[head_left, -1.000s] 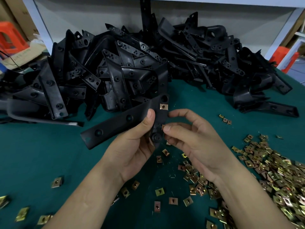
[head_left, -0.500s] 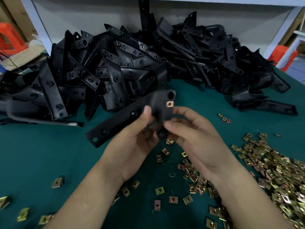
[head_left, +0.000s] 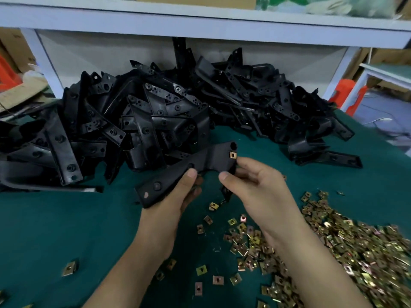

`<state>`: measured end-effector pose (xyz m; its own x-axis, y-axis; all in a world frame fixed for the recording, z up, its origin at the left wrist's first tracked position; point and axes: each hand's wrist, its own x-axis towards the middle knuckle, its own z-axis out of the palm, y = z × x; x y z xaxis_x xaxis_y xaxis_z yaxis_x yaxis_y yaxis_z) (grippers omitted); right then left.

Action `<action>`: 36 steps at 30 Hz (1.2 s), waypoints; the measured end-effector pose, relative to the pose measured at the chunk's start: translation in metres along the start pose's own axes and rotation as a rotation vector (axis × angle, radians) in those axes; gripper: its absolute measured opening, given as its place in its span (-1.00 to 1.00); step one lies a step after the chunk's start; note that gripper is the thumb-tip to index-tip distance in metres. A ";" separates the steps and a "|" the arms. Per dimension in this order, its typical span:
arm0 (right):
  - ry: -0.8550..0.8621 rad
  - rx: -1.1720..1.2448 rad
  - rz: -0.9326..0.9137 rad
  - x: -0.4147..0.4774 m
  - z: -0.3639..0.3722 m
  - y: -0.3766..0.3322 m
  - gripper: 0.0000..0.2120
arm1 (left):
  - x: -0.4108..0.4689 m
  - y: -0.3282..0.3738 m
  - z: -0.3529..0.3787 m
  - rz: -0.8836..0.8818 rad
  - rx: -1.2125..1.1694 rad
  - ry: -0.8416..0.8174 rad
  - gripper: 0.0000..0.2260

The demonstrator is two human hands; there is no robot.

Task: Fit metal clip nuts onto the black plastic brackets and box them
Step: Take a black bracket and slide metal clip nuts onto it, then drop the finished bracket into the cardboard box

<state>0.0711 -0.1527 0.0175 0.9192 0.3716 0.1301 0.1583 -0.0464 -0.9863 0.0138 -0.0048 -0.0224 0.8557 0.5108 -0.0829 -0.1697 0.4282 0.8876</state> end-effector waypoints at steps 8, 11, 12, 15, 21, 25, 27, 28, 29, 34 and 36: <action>0.234 -0.070 -0.022 -0.051 -0.070 -0.024 -0.65 | -0.030 0.016 0.020 0.114 0.337 -0.174 -0.75; 0.329 -0.139 -0.014 -0.077 -0.094 -0.023 -0.67 | -0.048 0.013 0.048 0.140 0.430 -0.267 -0.78; 0.364 -0.165 -0.009 -0.086 -0.103 -0.022 -0.67 | -0.055 0.011 0.057 0.139 0.451 -0.297 -0.75; 0.489 -0.260 0.042 -0.118 -0.131 -0.022 -0.67 | -0.077 0.007 0.083 0.120 0.522 -0.404 -0.67; 0.618 -0.271 0.133 -0.197 -0.190 -0.026 -0.64 | -0.126 -0.015 0.144 0.111 0.548 -0.617 -0.58; 0.828 -0.394 0.145 -0.255 -0.223 -0.030 -0.58 | -0.165 -0.042 0.186 0.145 0.540 -0.743 -0.57; 0.920 -0.426 0.196 -0.285 -0.239 -0.029 -0.55 | -0.185 -0.057 0.203 0.147 0.559 -0.822 -0.57; 0.942 -0.436 0.230 -0.299 -0.246 -0.028 -0.56 | -0.195 -0.066 0.210 0.139 0.571 -0.860 -0.57; 0.954 -0.450 0.264 -0.313 -0.251 -0.028 -0.56 | -0.204 -0.073 0.216 0.123 0.581 -0.897 -0.58; 1.009 -0.508 0.493 -0.371 -0.268 -0.020 -0.48 | -0.239 -0.112 0.238 0.006 0.640 -1.055 -0.60; 0.939 -0.532 0.675 -0.390 -0.274 -0.016 -0.52 | -0.248 -0.122 0.241 -0.012 0.684 -1.141 -0.64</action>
<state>-0.1913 -0.5513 0.0102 0.7392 -0.6580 -0.1434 -0.5150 -0.4150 -0.7501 -0.0601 -0.3636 -0.0011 0.8401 -0.5414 0.0332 -0.1682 -0.2018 0.9649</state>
